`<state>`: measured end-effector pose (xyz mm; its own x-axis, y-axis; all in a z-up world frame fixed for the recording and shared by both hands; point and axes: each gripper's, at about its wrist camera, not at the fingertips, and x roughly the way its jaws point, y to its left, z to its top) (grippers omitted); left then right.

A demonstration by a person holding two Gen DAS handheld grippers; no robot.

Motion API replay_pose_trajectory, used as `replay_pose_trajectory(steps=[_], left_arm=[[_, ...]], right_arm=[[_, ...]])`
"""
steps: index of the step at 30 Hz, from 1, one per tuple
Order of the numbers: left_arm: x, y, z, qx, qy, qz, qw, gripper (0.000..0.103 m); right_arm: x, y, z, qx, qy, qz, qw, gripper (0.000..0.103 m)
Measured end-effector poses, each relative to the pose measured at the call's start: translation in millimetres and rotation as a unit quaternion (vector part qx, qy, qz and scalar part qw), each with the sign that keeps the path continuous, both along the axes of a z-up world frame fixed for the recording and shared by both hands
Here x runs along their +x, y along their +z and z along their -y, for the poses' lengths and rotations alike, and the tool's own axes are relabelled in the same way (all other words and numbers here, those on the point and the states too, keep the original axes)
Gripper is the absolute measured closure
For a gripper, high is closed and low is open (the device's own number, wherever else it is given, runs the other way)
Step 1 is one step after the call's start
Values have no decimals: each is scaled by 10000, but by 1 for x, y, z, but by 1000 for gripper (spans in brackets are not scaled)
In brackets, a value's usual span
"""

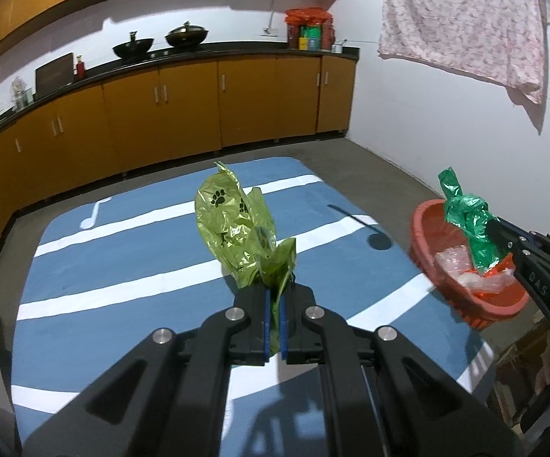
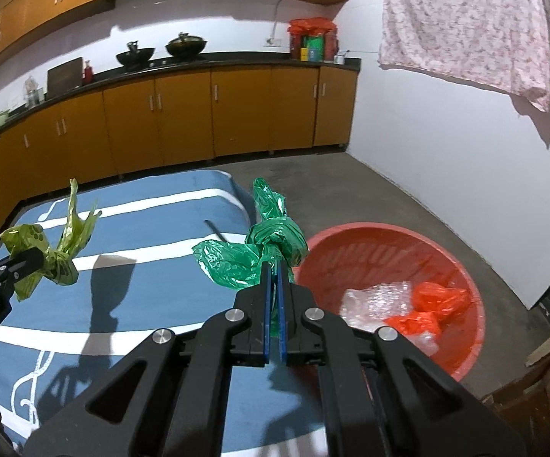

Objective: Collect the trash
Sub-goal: 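Carry the yellow-green and green bags over the orange basket with both tools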

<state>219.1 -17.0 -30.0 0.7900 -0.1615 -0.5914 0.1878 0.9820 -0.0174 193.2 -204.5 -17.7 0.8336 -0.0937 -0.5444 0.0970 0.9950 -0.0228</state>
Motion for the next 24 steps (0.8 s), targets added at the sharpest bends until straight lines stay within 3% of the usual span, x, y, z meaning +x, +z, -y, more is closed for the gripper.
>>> replay_pose_trajectory(steps=[12, 24], left_arm=[[0, 5, 75, -98, -651, 26, 9978, 98], [3, 2, 152, -163, -1393, 10, 9901, 98]], right_arm=[[-9, 0, 51, 48, -453, 14, 9990, 100], [-10, -7, 103, 180, -921, -66, 9956, 100]])
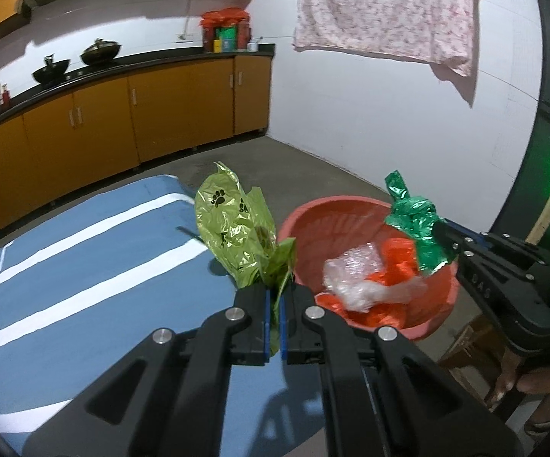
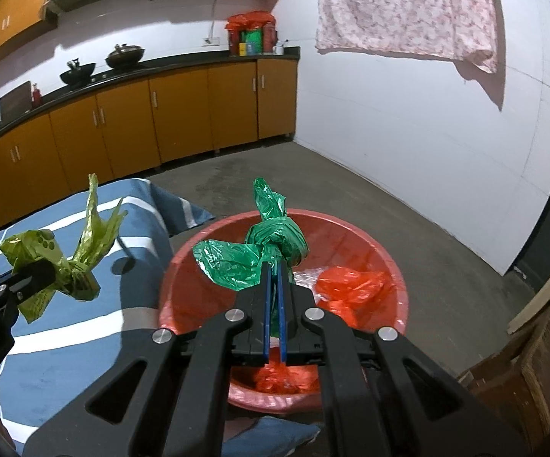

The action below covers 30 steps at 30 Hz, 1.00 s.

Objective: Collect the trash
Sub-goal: 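Carry the yellow-green and green bags over the orange basket with both tools, then open both tools to drop the bags into the basket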

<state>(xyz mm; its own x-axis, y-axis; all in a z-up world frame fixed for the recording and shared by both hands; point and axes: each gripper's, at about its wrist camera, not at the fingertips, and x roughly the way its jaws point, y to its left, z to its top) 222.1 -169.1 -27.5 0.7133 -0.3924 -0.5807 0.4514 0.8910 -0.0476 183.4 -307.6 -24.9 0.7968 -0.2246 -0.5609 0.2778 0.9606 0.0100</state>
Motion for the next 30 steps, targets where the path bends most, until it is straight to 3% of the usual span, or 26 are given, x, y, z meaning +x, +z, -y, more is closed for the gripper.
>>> replay_pose_trajectory(steps=[19, 27, 30], left_arm=[[15, -16, 68, -60, -826, -120, 9965, 98], [20, -22, 89, -55, -1015, -143, 9947, 98], [22, -27, 93, -39, -1051, -202, 9943, 94]], right_arm=[[6, -20, 51, 353, -421, -119, 9984, 100], [11, -19, 60, 523, -356, -18, 9980, 99], [10, -19, 64, 738, -243, 48, 9970, 97]])
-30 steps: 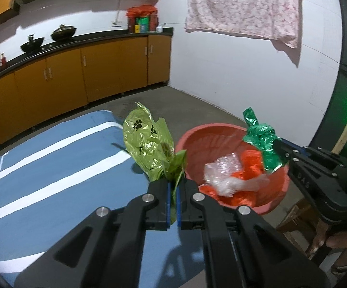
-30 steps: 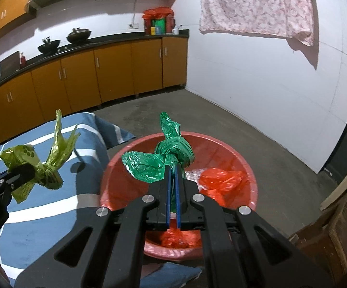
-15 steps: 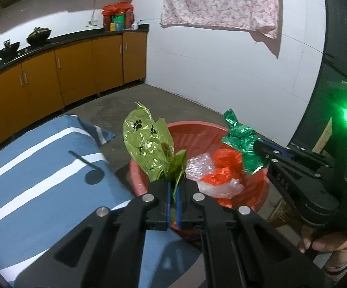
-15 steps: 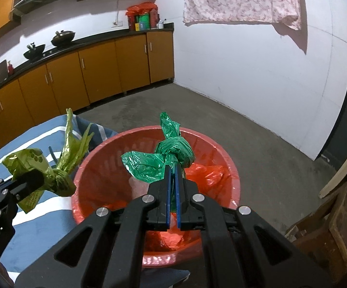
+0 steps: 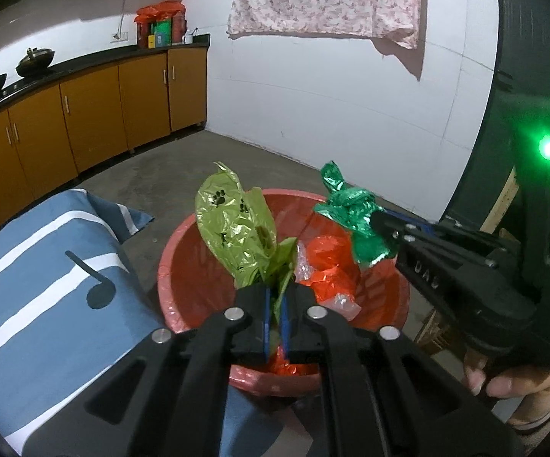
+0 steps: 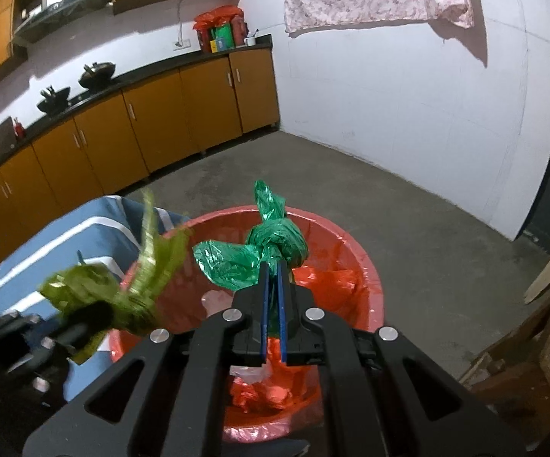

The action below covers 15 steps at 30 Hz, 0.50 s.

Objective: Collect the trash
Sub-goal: 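Open both tools to drop the bags into the basket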

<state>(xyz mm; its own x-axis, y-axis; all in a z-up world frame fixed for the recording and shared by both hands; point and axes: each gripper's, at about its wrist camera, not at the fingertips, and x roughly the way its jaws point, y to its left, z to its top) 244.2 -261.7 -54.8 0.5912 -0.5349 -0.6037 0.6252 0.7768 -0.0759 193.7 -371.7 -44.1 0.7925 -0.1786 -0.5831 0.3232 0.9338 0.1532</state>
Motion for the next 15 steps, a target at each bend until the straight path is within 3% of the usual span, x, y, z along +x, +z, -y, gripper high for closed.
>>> replay_pose_trajectory(steps=[2, 5, 10, 12, 15], left_arm=[[2, -4, 0, 0, 38, -70, 10000, 77], [3, -9, -4, 0, 102, -140, 9999, 70], [4, -11, -16, 59, 278, -174, 9994, 64], [2, -8, -28, 46, 439, -144, 9989, 57], [-3, -3, -46, 29, 672, -88, 9977, 49]], right_arm=[[-1, -1, 2, 81, 56, 20, 9999, 90], [-3, -3, 3, 124, 87, 27, 9999, 74], [-9, -4, 4, 56, 46, -37, 10000, 73], [-15, 0, 1, -112, -5, -22, 9999, 56], [-27, 9, -2, -241, -75, 101, 9996, 39]])
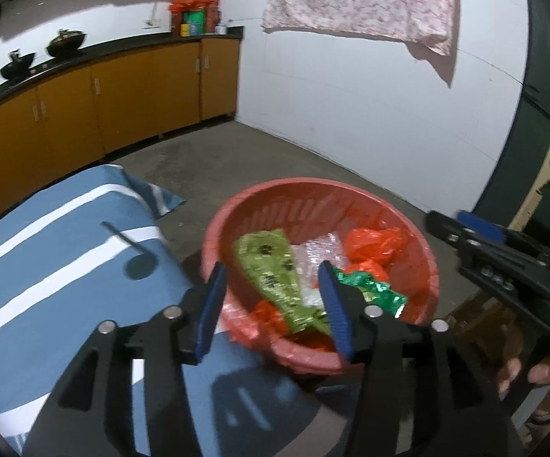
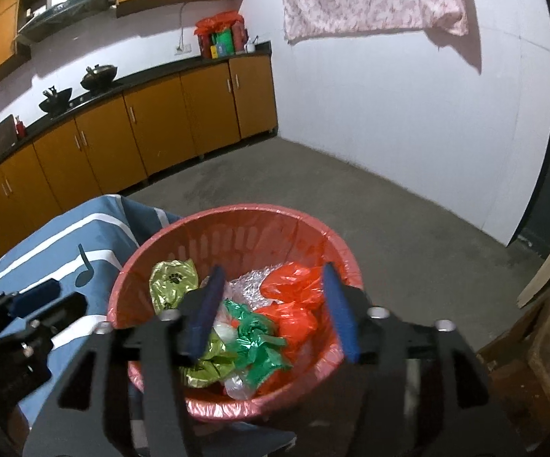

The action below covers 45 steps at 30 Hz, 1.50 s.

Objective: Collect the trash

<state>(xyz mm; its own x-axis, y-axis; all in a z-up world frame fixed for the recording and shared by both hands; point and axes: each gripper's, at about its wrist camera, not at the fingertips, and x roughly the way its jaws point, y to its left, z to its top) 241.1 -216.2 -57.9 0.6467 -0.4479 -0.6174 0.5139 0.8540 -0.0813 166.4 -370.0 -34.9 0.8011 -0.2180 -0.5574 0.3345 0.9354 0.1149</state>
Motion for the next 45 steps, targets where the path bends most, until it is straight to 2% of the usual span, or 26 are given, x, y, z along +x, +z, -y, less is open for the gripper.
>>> replay_pose_trajectory(steps=[1, 6, 8, 13, 19, 22, 28, 33, 45], left_arm=[[-3, 2, -7, -4, 100, 27, 9999, 43], [-20, 16, -40, -34, 508, 145, 9986, 24], [-30, 23, -51, -43, 650, 227, 9976, 15], [-61, 39, -83, -47, 1037, 458, 9935, 4], [-101, 53, -127, -27, 1548, 687, 9855, 4], [-126, 61, -149, 59, 1830, 917, 9788, 4], [-166, 67, -177, 224, 2159, 1190, 9689, 4], [-186, 70, -190, 131, 2323, 1173, 9655, 4], [-231, 76, -193, 286, 2423, 1558, 9572, 4]], right_arm=[[-4, 2, -1, -6, -10, 29, 10000, 37], [-30, 15, -11, -7, -208, 253, 9995, 10], [-42, 20, -17, -71, -344, 359, 9987, 8], [-69, 27, -35, -345, -548, 486, 9967, 6], [-102, 35, -67, -652, -342, 677, 9950, 6], [-116, 39, -83, -745, -199, 767, 9941, 5], [-137, 45, -113, -915, 69, 854, 9921, 4], [-154, 49, -126, -903, 186, 945, 9913, 4], [-185, 52, -152, -1134, 319, 1066, 9873, 4]])
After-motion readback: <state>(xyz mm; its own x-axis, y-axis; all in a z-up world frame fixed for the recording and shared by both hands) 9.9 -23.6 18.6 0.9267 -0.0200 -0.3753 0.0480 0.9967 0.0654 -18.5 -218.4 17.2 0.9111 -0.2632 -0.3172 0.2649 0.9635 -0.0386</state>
